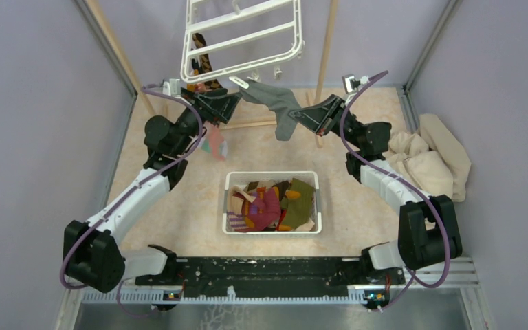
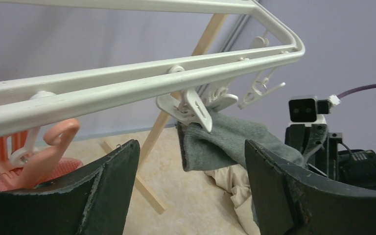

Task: Remove the socks clipped to the hanger
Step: Remove the sock from the hanger.

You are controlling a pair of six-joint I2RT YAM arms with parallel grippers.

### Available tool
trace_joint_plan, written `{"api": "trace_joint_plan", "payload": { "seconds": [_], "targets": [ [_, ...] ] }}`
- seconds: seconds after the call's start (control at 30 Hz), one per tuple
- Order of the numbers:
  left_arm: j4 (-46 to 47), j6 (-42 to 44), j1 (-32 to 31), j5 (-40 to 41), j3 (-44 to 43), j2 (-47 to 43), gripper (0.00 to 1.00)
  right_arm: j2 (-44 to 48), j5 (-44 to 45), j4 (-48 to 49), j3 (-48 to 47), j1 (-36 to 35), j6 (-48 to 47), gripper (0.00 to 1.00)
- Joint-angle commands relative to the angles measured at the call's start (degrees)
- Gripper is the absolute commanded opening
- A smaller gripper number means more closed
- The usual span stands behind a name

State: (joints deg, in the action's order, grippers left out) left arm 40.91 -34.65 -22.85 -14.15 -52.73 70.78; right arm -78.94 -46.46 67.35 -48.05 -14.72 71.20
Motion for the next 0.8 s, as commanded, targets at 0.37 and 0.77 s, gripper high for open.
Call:
{"api": "trace_joint_plan", "payload": {
  "seconds": [0.37,0.77],
  "targets": [
    [15.47,-3.73,-0.77,4.05,0.88,7.34,0.73,0.40,-0.50,5.99,-0.09,0.37,1.39,0.00],
    [21.27,-8.03,-0.79,1.95,0.21,10.56,0.75,-0.16,-0.73,9.38,1.68,0.33,3.10,0.00]
  ]
}}
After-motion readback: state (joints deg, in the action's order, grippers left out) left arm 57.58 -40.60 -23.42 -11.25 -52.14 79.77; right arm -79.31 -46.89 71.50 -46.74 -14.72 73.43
